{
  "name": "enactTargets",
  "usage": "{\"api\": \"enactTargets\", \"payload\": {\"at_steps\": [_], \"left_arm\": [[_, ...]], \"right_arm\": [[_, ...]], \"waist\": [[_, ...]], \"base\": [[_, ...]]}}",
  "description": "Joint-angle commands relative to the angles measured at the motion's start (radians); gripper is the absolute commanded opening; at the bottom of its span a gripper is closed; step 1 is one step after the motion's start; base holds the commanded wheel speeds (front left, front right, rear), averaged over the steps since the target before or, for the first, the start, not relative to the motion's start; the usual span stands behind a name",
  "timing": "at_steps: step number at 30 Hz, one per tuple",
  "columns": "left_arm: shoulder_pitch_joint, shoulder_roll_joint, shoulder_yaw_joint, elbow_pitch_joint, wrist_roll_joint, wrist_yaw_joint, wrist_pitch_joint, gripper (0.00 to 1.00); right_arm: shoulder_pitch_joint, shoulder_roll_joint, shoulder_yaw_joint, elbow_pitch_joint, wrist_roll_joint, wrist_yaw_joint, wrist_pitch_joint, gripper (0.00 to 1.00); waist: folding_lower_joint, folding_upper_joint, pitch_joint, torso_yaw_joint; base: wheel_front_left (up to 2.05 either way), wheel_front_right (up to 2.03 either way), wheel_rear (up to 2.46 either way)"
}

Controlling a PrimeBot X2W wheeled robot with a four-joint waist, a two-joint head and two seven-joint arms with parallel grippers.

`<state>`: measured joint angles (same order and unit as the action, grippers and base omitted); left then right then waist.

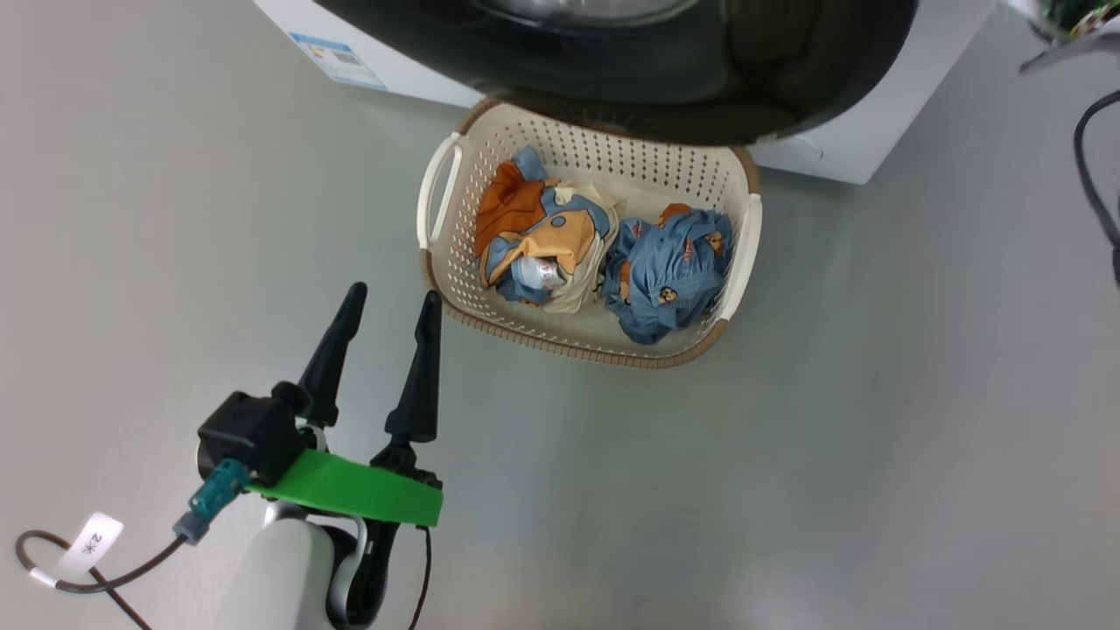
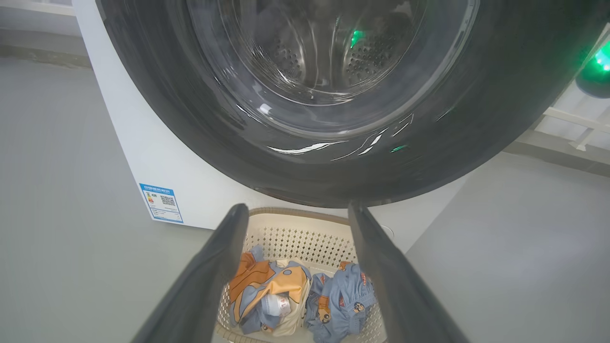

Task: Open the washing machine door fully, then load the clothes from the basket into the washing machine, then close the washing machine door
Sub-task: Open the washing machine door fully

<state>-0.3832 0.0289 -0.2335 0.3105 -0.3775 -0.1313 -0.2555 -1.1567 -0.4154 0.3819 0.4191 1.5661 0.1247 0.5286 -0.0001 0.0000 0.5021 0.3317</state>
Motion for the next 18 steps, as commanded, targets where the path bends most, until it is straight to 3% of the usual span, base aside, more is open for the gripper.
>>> {"api": "enactTargets", "payload": {"at_steps": [1,18], "left_arm": [[0.028,0.021,0.034,-0.017,-0.002,0.001,-0.006,1.00],[0.073,0.021,0.065,-0.019,0.025,0.001,-0.006,1.00]], "right_arm": [[0.039,0.037,0.019,-0.031,0.010,0.006,0.021,0.00],[0.165,0.074,0.067,-0.060,0.028,0.006,0.081,0.00]], "waist": [[0.0001,0.0000,-0.019,-0.006],[0.0001,0.0000,-0.112,-0.029]], "base": [[0.00,0.00,0.00],[0.00,0.00,0.00]]}}
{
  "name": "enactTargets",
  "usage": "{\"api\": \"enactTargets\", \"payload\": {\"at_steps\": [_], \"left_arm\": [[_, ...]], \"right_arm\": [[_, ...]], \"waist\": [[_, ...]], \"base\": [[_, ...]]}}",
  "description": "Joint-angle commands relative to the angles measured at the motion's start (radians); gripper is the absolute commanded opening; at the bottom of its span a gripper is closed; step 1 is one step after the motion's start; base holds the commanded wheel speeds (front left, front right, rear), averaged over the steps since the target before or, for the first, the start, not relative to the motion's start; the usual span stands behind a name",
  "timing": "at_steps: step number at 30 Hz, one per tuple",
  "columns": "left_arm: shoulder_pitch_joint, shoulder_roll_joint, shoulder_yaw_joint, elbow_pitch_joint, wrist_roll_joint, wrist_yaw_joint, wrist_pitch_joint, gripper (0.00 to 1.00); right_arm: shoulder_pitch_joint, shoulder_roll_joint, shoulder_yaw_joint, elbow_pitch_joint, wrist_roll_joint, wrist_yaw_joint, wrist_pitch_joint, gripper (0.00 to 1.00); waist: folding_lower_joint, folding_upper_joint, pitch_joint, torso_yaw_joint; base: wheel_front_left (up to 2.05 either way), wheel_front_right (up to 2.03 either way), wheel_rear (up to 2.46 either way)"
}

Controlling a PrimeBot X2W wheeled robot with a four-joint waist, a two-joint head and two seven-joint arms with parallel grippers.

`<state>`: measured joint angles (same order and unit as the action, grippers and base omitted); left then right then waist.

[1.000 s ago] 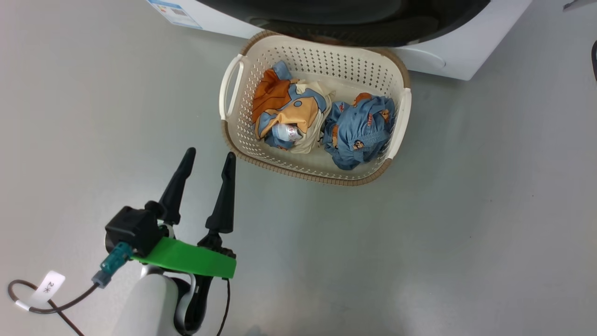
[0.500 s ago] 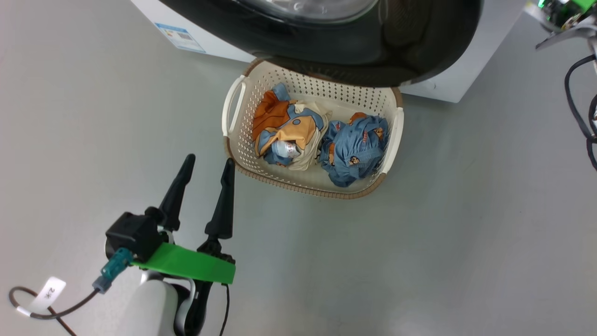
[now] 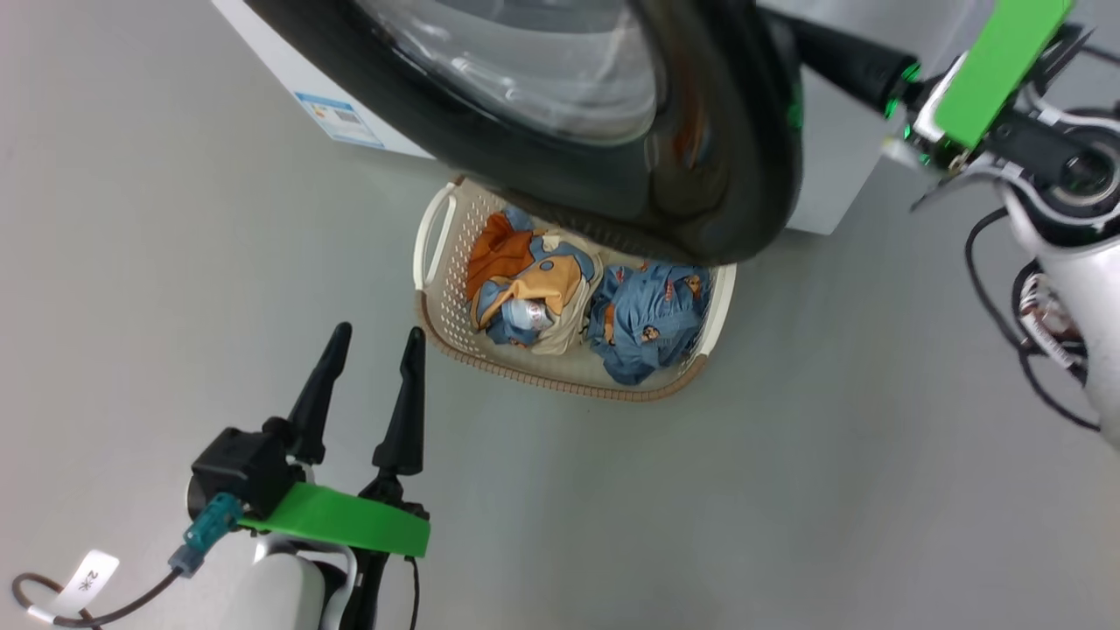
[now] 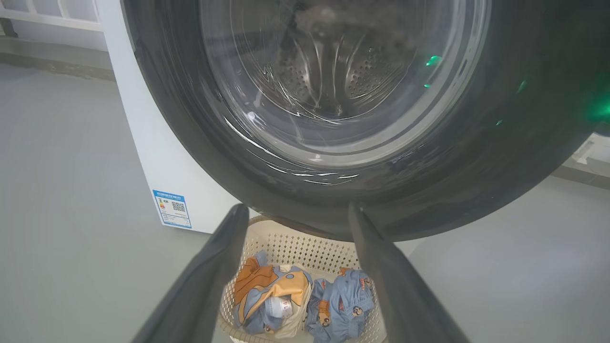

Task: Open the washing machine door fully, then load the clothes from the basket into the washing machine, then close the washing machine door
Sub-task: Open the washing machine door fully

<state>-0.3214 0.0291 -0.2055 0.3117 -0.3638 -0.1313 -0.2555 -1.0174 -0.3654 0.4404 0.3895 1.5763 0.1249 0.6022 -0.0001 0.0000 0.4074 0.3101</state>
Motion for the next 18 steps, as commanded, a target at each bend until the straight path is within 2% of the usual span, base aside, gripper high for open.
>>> {"api": "enactTargets", "payload": {"at_steps": [1,18], "left_arm": [[0.017,0.021,0.040,-0.021,0.014,0.001,-0.006,1.00],[0.097,0.030,0.087,-0.045,0.043,0.001,-0.006,1.00]], "right_arm": [[0.036,0.027,0.011,-0.034,0.020,0.006,0.011,0.00],[0.195,0.078,0.040,-0.077,0.034,0.006,0.079,0.00]], "waist": [[0.0001,0.0000,-0.026,-0.009],[0.0001,0.0000,-0.134,-0.012]], "base": [[0.00,0.00,0.00],[0.00,0.00,0.00]]}}
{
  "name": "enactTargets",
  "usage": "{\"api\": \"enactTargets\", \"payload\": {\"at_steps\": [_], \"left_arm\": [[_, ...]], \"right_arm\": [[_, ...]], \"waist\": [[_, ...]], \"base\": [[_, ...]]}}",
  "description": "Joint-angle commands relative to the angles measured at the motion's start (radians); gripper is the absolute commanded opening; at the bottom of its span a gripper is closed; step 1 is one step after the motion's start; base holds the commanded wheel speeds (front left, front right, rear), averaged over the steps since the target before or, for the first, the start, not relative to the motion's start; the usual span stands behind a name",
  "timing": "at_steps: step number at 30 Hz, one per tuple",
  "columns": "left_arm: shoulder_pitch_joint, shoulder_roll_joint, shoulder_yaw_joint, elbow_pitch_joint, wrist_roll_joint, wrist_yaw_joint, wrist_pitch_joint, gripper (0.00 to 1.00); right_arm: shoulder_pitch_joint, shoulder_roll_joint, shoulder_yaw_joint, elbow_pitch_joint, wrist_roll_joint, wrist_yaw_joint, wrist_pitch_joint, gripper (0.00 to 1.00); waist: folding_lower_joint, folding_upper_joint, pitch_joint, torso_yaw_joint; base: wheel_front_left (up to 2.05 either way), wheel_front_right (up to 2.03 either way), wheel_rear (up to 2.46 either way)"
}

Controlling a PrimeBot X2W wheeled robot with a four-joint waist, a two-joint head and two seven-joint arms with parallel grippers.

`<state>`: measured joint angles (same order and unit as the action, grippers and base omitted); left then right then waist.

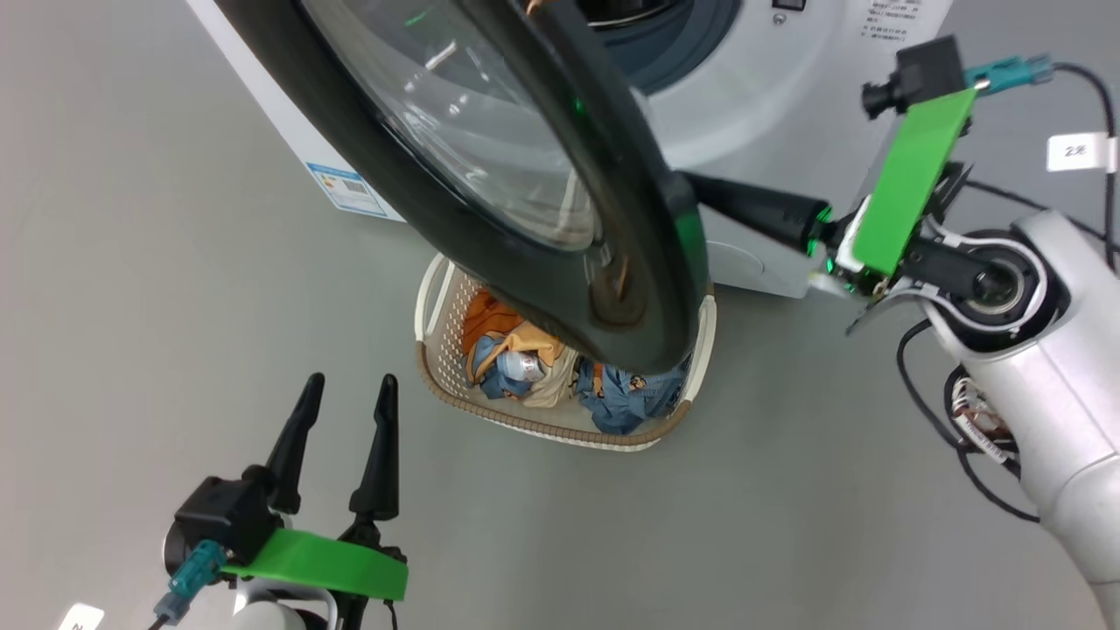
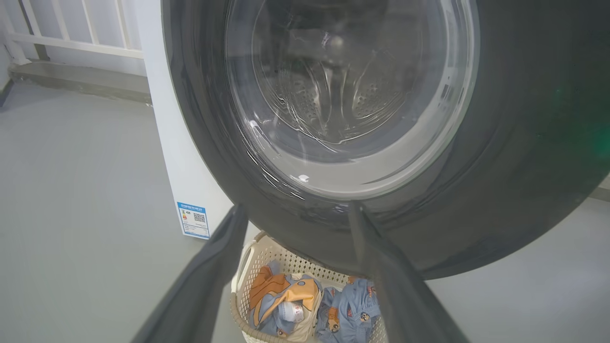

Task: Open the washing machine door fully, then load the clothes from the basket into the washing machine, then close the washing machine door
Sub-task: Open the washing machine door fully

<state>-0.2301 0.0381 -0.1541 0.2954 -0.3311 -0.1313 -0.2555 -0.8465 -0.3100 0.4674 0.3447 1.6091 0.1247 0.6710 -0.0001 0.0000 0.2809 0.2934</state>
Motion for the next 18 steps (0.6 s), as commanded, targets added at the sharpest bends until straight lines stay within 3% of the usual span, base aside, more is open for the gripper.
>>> {"api": "enactTargets", "payload": {"at_steps": [1,18], "left_arm": [[0.008,0.021,0.036,-0.029,0.011,0.001,-0.006,1.00],[0.035,0.017,0.038,-0.029,0.009,0.001,-0.006,1.00]], "right_arm": [[0.032,0.027,0.016,-0.034,0.000,0.006,0.013,0.00],[0.097,0.106,0.036,-0.064,-0.005,0.006,0.059,0.00]], "waist": [[0.0001,0.0000,-0.012,0.007],[0.0001,0.0000,-0.050,0.062]], "base": [[0.00,0.00,0.00],[0.00,0.00,0.00]]}}
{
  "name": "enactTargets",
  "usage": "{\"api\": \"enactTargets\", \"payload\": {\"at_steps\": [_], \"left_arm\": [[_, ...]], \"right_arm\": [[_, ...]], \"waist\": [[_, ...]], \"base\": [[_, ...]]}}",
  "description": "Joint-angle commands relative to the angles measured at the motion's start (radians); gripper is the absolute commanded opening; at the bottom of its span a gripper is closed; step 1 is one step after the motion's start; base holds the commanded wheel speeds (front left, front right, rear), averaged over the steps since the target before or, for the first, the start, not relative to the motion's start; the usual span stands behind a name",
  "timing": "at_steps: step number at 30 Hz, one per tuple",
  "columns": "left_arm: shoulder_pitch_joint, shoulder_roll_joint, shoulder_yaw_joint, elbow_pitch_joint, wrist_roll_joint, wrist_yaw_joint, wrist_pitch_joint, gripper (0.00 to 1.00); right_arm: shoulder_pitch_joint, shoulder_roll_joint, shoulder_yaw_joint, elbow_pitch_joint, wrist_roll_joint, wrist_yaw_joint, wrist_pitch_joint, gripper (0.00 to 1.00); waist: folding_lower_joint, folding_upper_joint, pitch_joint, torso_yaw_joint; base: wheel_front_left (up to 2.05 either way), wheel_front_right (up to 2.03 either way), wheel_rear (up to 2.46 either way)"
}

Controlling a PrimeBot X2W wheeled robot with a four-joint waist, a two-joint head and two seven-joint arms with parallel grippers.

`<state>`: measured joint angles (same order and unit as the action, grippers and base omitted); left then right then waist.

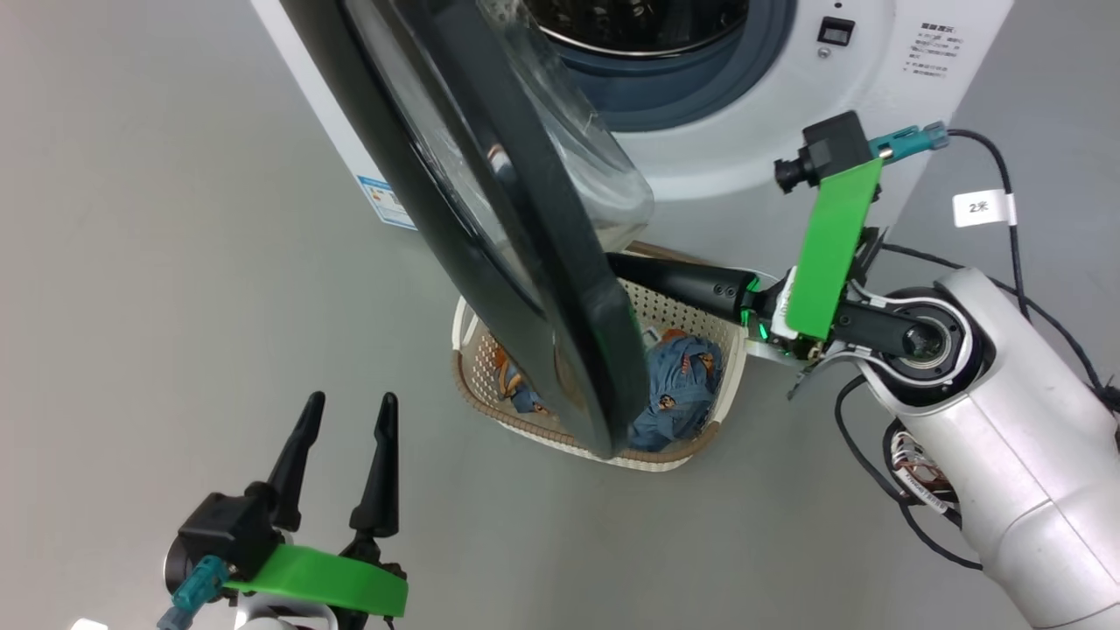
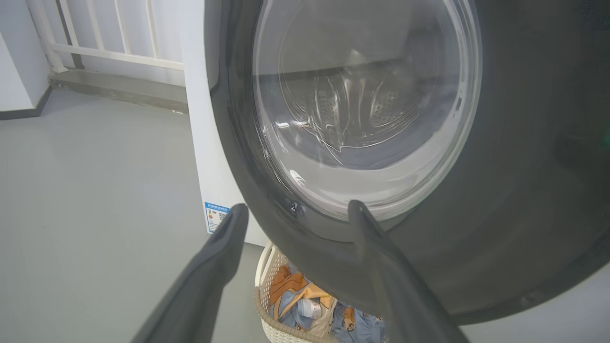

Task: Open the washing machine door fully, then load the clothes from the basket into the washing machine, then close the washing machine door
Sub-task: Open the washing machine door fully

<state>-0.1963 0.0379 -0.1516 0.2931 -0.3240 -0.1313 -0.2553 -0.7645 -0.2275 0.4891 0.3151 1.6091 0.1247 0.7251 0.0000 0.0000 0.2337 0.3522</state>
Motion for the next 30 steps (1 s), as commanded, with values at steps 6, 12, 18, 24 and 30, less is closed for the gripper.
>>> {"api": "enactTargets", "payload": {"at_steps": [6,12,18,24,30], "left_arm": [[0.007,0.016,0.034,-0.026,0.005,0.001,-0.006,1.00],[0.009,0.015,0.032,-0.024,0.005,0.001,-0.006,1.00],[0.013,0.015,0.031,-0.020,0.008,0.001,-0.006,1.00],[0.019,0.018,0.030,-0.020,0.013,0.001,-0.006,1.00],[0.022,0.026,0.028,-0.017,0.015,0.001,-0.006,1.00]], "right_arm": [[0.036,0.048,0.019,-0.043,-0.009,0.006,0.017,0.00],[0.054,0.080,0.026,-0.046,-0.010,0.006,0.033,0.00],[0.070,0.098,0.029,-0.043,-0.018,0.006,0.038,0.00],[0.090,0.109,0.018,-0.047,-0.017,0.006,0.035,0.00],[0.109,0.106,-0.004,-0.056,-0.028,0.006,0.013,0.00]], "waist": [[0.0000,0.0000,-0.014,0.022],[0.0000,0.0000,-0.022,0.039],[0.0000,0.0000,-0.034,0.045],[0.0000,0.0000,-0.049,0.036],[0.0000,0.0000,-0.067,0.016]], "base": [[0.00,0.00,0.00],[0.00,0.00,0.00],[0.00,0.00,0.00],[0.00,0.00,0.00],[0.00,0.00,0.00]]}}
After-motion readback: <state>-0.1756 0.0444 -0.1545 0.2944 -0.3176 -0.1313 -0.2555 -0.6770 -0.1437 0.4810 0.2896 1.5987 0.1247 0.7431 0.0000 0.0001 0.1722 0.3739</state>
